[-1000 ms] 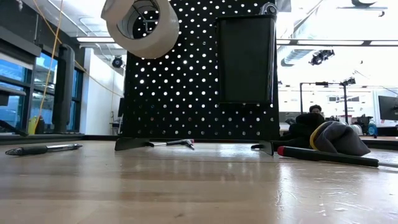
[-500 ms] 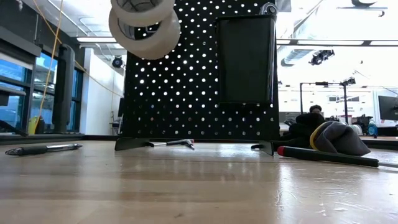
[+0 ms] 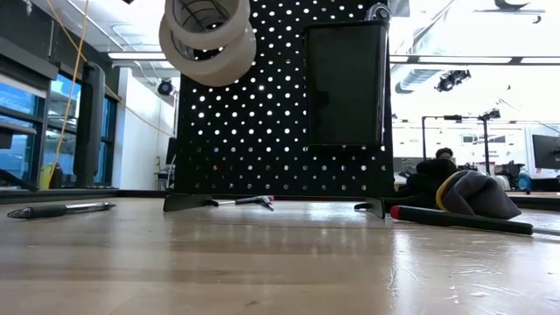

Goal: Hang tools onto peg board
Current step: Hang the masking tape onto the pegboard

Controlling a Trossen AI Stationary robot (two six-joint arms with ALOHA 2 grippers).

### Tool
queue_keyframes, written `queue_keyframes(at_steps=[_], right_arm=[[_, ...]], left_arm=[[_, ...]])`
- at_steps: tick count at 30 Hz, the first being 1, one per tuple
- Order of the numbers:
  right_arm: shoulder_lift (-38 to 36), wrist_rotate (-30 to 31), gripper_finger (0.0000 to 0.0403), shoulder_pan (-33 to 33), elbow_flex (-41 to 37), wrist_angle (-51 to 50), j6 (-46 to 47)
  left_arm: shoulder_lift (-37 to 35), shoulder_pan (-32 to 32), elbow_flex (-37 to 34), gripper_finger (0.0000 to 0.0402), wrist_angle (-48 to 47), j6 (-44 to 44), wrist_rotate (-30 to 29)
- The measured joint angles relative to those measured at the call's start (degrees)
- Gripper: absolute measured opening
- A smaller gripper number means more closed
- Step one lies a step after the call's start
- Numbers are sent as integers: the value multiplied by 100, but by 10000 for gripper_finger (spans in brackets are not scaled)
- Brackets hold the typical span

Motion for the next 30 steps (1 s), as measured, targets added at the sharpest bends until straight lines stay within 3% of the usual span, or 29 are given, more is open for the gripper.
queue_keyframes(at_steps=[5,11,19,30], right_arm=[[1222,944,0,-133,0,1736,-575],[2106,1426,0,-481,-7,2484,-486],[2213,2055,0,-846,-7,2535,-900],[2214,1744,0,-1027,-6,2739,-1317]], left_arm=[[-17,-2,0,106,-1,140,151],[-17,-2,0,106,2,191,463],[-21,-4,0,106,0,192,514],[-574,-9,0,106,-215,248,1086]])
